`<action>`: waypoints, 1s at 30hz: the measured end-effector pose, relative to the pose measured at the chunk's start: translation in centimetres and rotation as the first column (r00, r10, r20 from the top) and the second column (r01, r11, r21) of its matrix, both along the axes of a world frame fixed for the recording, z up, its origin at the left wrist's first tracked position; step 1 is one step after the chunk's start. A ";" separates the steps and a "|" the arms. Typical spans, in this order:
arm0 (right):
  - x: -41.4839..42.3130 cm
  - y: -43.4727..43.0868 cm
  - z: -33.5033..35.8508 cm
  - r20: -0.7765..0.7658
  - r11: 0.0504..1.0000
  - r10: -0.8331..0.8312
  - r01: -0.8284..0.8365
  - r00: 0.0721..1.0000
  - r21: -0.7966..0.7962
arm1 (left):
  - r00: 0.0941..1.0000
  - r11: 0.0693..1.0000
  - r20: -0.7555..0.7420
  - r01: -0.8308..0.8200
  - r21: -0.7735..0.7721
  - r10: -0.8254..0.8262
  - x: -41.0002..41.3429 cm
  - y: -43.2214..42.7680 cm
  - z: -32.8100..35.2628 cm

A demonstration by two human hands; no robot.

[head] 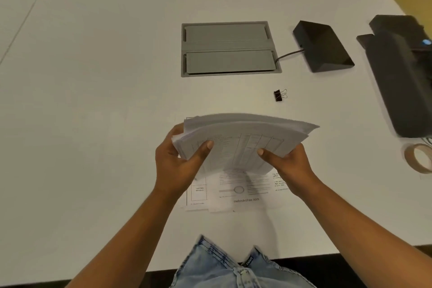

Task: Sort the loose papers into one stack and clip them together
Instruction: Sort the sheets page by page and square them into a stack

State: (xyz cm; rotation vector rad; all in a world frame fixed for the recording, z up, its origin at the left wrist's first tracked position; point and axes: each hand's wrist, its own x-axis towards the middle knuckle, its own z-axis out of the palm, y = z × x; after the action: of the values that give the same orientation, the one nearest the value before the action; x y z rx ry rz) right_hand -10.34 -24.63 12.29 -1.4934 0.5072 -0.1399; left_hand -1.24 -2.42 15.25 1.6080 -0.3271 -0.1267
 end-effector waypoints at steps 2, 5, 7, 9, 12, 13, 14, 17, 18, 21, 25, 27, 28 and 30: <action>0.0 -0.3 0.0 0.005 1.000 0.009 -0.009 1.000 -0.019 | 0.988 0.998 0.140 0.054 0.044 -0.059 0.6 0.2 1.2; 0.1 -0.5 -0.1 -0.008 0.999 0.022 -0.023 1.000 -0.025 | 0.975 0.985 0.144 0.158 0.072 -0.167 1.9 0.2 2.4; 0.2 -0.7 -0.3 -0.022 0.999 0.038 -0.039 0.999 -0.017 | 0.980 0.979 0.071 0.182 0.088 -0.188 2.6 0.3 2.4; 0.2 -0.7 -0.7 -0.041 0.998 0.066 -0.066 0.997 -0.001 | 0.978 0.973 -0.008 0.208 0.100 -0.208 2.7 0.3 1.3; 0.2 -0.2 -1.5 -0.111 0.991 0.128 -0.130 0.986 -0.010 | 0.974 0.968 -0.104 0.212 0.131 -0.200 2.2 0.0 -0.9; 0.2 0.0 -1.8 -0.134 0.988 0.142 -0.148 0.981 -0.032 | 0.977 0.972 -0.117 0.194 0.131 -0.179 2.1 -0.1 -1.6; 0.2 0.1 -2.1 -0.146 0.986 0.147 -0.156 0.978 -0.052 | 0.979 0.975 -0.125 0.176 0.133 -0.160 1.8 -0.1 -2.0; 0.1 0.3 -2.3 -0.117 0.992 0.081 -0.092 0.990 -0.090 | 0.984 0.977 -0.094 0.165 0.138 -0.153 1.1 -0.4 -2.0; 0.0 0.4 -2.3 -0.102 0.992 0.072 -0.082 0.992 -0.098 | 0.984 0.975 -0.079 0.171 0.143 -0.160 0.8 -0.5 -2.1; -0.3 0.7 -2.9 -0.133 0.969 0.160 -0.181 0.978 -0.165 | 0.979 0.963 -0.109 0.191 0.190 -0.173 0.4 -0.7 -2.7; -0.6 0.9 -3.2 -0.170 0.961 0.167 -0.199 0.971 -0.194 | 0.955 0.941 -0.211 0.256 0.221 -0.210 1.4 -1.1 -2.5; -0.9 0.7 -2.3 -0.144 0.964 0.134 -0.163 0.980 -0.211 | 0.929 0.931 -0.268 0.309 0.193 -0.253 2.4 -1.1 -1.7; -1.1 0.6 -1.8 -0.140 0.964 0.131 -0.159 0.982 -0.215 | 0.916 0.925 -0.286 0.337 0.175 -0.280 2.8 -0.8 -1.3; -1.5 0.3 -1.2 -0.147 0.954 0.157 -0.188 0.977 -0.233 | 0.897 0.924 -0.334 0.353 0.148 -0.289 3.2 -0.2 -0.5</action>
State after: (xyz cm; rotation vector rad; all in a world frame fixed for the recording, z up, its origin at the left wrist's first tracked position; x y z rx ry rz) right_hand -11.79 -24.36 11.05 -1.7908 0.4700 0.0321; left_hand 1.96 -2.63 14.78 1.6958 -0.3452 -0.6808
